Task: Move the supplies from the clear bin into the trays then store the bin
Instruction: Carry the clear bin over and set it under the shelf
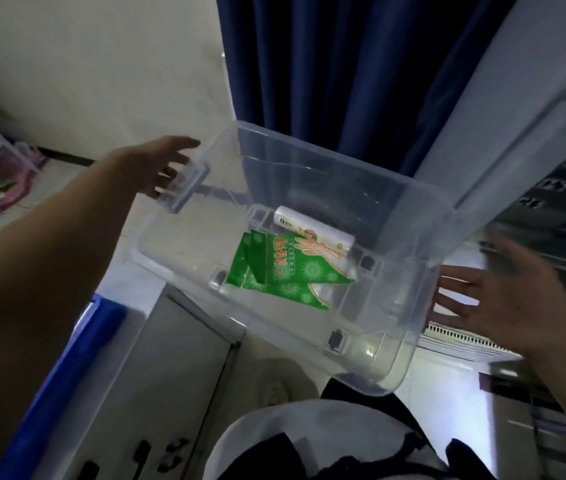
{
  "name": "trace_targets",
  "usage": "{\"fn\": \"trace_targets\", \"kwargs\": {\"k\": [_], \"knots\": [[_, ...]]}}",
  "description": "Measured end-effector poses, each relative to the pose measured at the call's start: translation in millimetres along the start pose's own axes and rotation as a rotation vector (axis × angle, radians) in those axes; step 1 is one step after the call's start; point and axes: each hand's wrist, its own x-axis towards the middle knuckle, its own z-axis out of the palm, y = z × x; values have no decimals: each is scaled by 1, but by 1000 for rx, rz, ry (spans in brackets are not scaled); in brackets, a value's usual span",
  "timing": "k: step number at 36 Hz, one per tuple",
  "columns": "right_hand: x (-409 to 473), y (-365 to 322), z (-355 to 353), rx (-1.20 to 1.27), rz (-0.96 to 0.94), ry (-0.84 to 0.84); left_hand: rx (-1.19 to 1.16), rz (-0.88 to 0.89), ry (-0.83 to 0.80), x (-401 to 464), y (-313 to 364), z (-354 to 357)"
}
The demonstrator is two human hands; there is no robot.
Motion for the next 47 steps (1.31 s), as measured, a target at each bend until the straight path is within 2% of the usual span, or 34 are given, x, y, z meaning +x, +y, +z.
{"fn": "trace_targets", "kwargs": {"k": [6, 11, 20, 27, 30, 34, 38, 47], "knots": [[40, -19, 64, 83, 9, 14, 13, -19, 28, 47, 32, -48], [103, -50, 117, 96, 92, -29, 18, -86, 84, 101, 46, -89], [253, -106, 250, -78, 261, -73, -68, -277, 265, 181, 54, -192], [347, -132, 395, -256, 331, -149, -278, -294, 524, 182, 40, -296], [379, -135, 469, -374, 319, -177, -392, -311, 618, 174, 18, -336], [420, -141, 572, -505, 336, -301, -536, -376, 742, 171, -24, -398], [468, -140, 679, -673, 365, -383, -664, -453, 760, 192, -58, -462], [527, -112, 895, -910, 437, -413, -791, -531, 667, 243, -112, -602]]}}
